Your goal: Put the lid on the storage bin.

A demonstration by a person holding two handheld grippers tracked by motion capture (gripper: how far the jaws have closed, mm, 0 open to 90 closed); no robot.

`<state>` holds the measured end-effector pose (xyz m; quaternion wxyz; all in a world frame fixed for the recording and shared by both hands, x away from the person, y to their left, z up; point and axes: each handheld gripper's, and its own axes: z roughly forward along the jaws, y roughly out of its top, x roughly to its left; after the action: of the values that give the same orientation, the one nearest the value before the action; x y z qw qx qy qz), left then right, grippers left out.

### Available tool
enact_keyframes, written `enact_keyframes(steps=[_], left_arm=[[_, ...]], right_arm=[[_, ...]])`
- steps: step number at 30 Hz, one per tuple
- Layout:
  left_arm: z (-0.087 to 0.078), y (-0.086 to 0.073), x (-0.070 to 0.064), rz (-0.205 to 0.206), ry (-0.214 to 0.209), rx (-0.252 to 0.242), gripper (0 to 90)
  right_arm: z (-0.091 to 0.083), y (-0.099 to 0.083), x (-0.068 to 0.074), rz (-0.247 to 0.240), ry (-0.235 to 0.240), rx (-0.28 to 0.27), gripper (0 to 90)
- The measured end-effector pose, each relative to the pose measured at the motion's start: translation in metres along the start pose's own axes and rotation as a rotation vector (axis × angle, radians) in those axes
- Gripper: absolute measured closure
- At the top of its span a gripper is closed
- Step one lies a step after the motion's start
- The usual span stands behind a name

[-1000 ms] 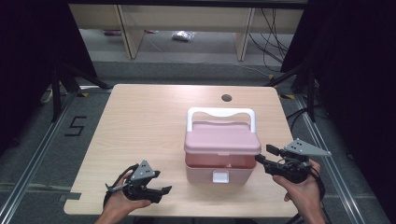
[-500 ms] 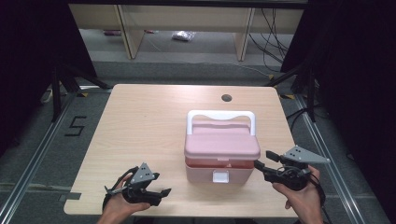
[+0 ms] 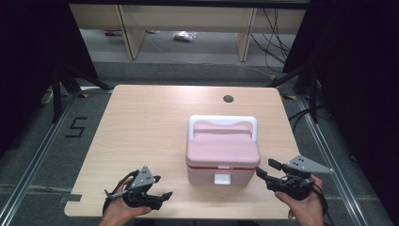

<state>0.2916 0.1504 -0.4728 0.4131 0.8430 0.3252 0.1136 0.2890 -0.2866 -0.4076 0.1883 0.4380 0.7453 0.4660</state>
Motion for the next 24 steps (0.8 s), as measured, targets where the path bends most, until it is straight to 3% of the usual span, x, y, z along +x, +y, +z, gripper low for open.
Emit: enact_keyframes(steps=[3,4,5,6,8,9,11,12,14,16,17,18,19,21,22,23,24], left_arm=[[0.0,0.0,-0.001,-0.007,-0.003,-0.01,29.7],[0.0,0.0,-0.001,-0.007,-0.003,-0.01,29.7],[0.0,0.0,-0.001,-0.008,-0.003,-0.01,29.7],[0.0,-0.001,-0.001,-0.007,-0.003,-0.008,29.6],[0.0,-0.001,0.0,0.01,0.0,0.005,29.4],[0.0,-0.002,-0.001,0.011,-0.001,0.008,29.3],[0.001,-0.002,-0.001,0.011,-0.002,0.009,29.1],[0.001,-0.002,-0.001,0.012,-0.001,0.008,28.9],[0.0,-0.002,-0.001,0.014,0.001,0.005,28.7],[0.0,-0.003,-0.002,0.012,0.005,-0.004,28.6],[0.0,-0.003,-0.001,0.015,0.0,-0.004,28.4],[-0.001,-0.003,-0.002,0.013,0.009,0.001,28.2],[0.0,-0.003,-0.003,0.003,0.011,-0.012,28.1],[-0.001,-0.003,-0.003,0.012,0.011,-0.005,27.5],[-0.001,-0.003,-0.003,0.013,0.01,-0.008,27.2],[-0.001,-0.003,-0.003,0.012,0.004,-0.011,26.7],[-0.001,-0.003,-0.003,0.019,0.007,-0.005,25.6]], right_arm=[[0.0,-0.003,-0.001,-0.007,0.001,-0.007,41.3],[0.0,-0.004,0.001,0.028,0.01,0.0,41.2],[0.0,-0.004,-0.002,0.003,0.007,0.005,41.0],[-0.001,-0.005,0.0,0.04,0.013,0.014,41.0],[0.0,-0.007,-0.002,-0.011,-0.002,0.005,41.0],[0.001,-0.009,0.0,0.006,0.001,0.0,40.7],[0.001,-0.01,-0.002,-0.027,0.001,0.003,39.9],[0.0,-0.011,0.002,0.024,0.014,0.019,39.6],[0.001,-0.013,-0.002,-0.031,0.009,-0.001,38.0],[0.0,-0.014,0.0,-0.024,0.012,0.005,36.7],[0.001,-0.015,-0.001,-0.051,0.006,-0.009,35.2],[0.001,-0.016,-0.001,-0.053,0.006,-0.007,34.4],[0.001,-0.017,0.001,-0.023,0.017,-0.001,34.0],[0.001,-0.018,0.0,-0.062,0.015,-0.005,31.3],[0.001,-0.02,0.003,-0.025,0.022,0.0,28.7],[0.001,-0.021,0.002,-0.053,0.021,0.003,26.4],[0.001,-0.022,0.004,-0.034,0.021,0.014,25.6]])
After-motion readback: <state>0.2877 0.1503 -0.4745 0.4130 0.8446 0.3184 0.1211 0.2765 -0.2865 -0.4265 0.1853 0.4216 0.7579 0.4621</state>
